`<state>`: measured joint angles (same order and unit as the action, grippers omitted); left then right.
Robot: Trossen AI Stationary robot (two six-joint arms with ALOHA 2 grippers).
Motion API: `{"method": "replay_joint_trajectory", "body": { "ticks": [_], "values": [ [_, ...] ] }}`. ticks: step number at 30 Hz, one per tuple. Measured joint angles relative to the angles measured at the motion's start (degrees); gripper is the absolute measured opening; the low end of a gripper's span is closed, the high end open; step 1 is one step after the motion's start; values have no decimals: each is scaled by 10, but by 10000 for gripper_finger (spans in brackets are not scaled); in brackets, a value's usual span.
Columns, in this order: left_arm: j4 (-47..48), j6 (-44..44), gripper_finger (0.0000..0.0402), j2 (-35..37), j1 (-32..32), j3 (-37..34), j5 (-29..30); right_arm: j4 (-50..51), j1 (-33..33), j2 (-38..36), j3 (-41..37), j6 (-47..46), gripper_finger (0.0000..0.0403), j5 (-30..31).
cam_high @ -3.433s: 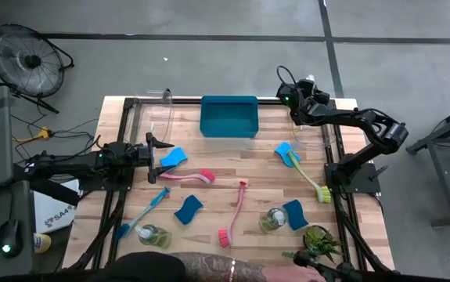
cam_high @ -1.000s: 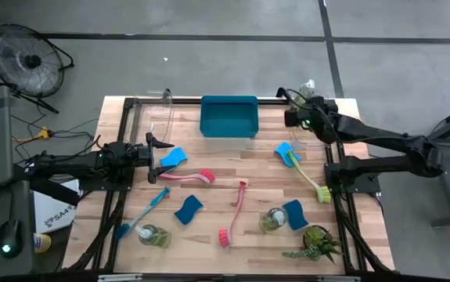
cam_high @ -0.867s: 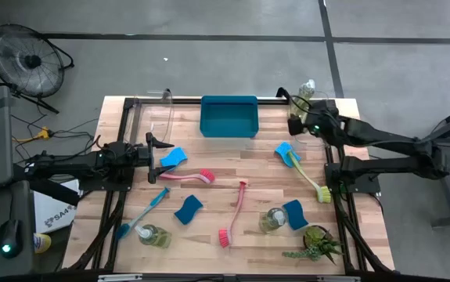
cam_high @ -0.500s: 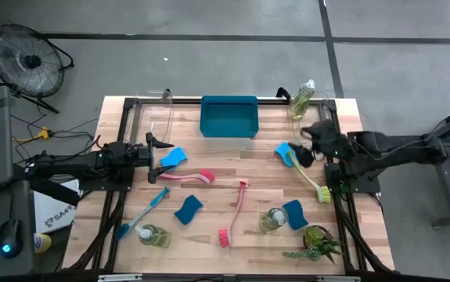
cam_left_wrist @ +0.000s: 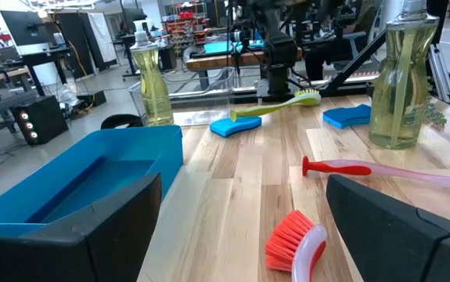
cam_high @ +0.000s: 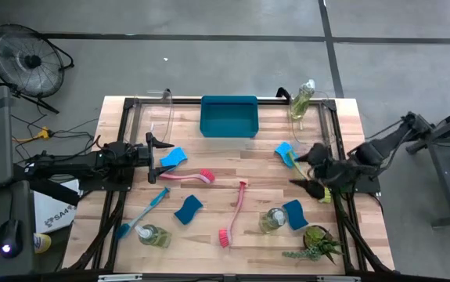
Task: Pick & Place Kitchen Sink Supplies
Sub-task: Put the right green dish soap into the right transparent bin
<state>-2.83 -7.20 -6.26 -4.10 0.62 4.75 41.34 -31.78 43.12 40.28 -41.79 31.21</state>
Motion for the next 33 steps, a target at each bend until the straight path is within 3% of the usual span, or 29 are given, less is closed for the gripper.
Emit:
{"method": "replay_joint_trajectory", "body": {
  "ticks": [10,18,33],
  "values": [
    [0,0,356,0,0,0,0,-56,-105,124,0,-41,397,-39],
    [0,0,356,0,0,0,0,-182,-149,221,0,72,397,-68],
    [0,0,356,0,0,0,0,-396,-166,323,0,238,397,69]
  ]
}}
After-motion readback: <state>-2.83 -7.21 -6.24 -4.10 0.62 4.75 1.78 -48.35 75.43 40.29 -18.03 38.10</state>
